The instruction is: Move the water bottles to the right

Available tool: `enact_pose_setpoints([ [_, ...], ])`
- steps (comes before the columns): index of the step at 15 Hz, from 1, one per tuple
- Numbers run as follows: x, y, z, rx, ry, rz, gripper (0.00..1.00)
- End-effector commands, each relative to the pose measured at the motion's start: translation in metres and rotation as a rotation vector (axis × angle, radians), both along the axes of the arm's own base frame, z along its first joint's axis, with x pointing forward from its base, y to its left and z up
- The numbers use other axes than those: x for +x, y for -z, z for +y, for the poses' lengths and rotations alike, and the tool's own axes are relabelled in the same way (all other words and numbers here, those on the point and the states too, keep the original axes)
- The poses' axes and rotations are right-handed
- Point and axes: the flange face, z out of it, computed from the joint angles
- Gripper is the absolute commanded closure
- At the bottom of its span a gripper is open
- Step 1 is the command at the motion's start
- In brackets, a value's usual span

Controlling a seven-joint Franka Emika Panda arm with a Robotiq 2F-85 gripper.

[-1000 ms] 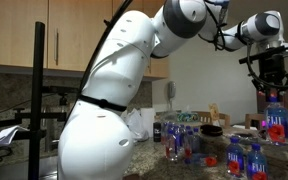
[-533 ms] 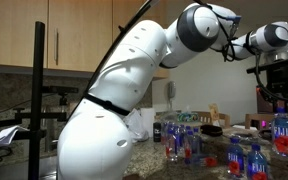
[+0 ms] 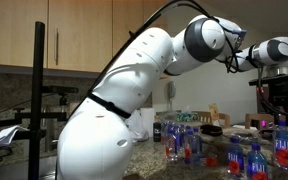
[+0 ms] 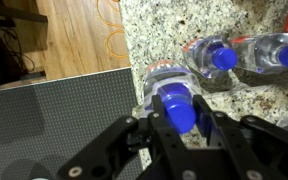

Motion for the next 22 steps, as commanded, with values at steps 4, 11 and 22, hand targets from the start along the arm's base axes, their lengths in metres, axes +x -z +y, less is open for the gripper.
enact_pose_setpoints([
  [4, 0.0, 0.012, 0.003, 0.021, 0.008, -0.004, 0.89],
  [11, 0.001, 0.043, 0.007, 0.031, 0.016, -0.017, 0.89],
  [22, -0.018, 0.07, 0.011, 0.023, 0.024, -0.032, 0.89],
])
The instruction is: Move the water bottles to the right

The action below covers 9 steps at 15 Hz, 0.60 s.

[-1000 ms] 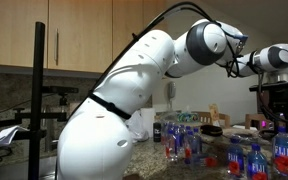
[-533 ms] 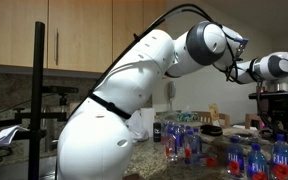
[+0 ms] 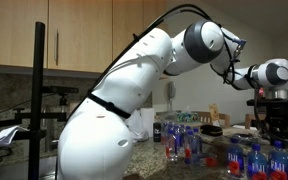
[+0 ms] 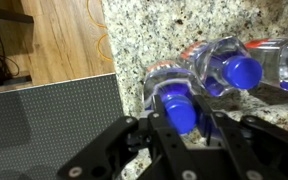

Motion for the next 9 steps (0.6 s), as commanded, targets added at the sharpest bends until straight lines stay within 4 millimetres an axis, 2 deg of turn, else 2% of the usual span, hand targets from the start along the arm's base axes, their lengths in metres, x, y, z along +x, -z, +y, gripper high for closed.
enact_pose_setpoints([
  [1, -0.022, -0.016, -0.003, -0.003, 0.035, -0.035, 0.89],
  [9, -0.042, -0.01, -0.003, -0.005, 0.029, 0.0, 0.89],
])
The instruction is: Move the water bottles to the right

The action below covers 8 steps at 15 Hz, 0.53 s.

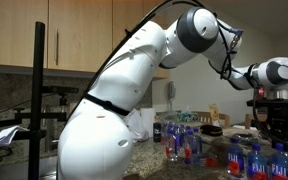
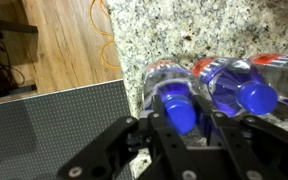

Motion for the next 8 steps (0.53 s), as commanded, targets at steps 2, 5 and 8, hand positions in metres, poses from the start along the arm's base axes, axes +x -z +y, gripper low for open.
enact_pose_setpoints([
  [2, -0.0126, -0.0075, 0.0068, -0.012, 0.0, -0.005, 0.89],
  [5, -0.0107, -0.0067, 0.0076, -0.033, -0.013, 0.003, 0.89],
  [8, -0.0083, -0.0109, 0.0095, -0.061, -0.032, 0.003, 0.89],
])
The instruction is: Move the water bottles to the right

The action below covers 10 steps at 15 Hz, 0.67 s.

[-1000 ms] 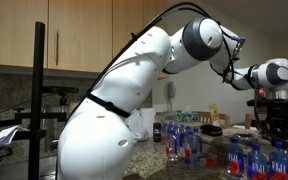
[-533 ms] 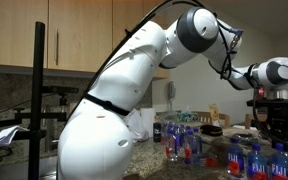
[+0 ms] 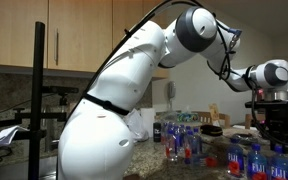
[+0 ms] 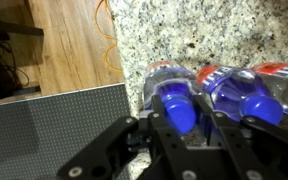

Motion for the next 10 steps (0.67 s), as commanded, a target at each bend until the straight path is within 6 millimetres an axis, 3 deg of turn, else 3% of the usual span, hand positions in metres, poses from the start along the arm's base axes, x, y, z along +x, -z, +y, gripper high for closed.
enact_pose_setpoints([
  [1, -0.0033, -0.0186, 0.0053, -0.052, -0.024, -0.02, 0.89],
  [10, 0.0039, -0.0162, 0.0148, -0.063, -0.046, -0.022, 0.89],
])
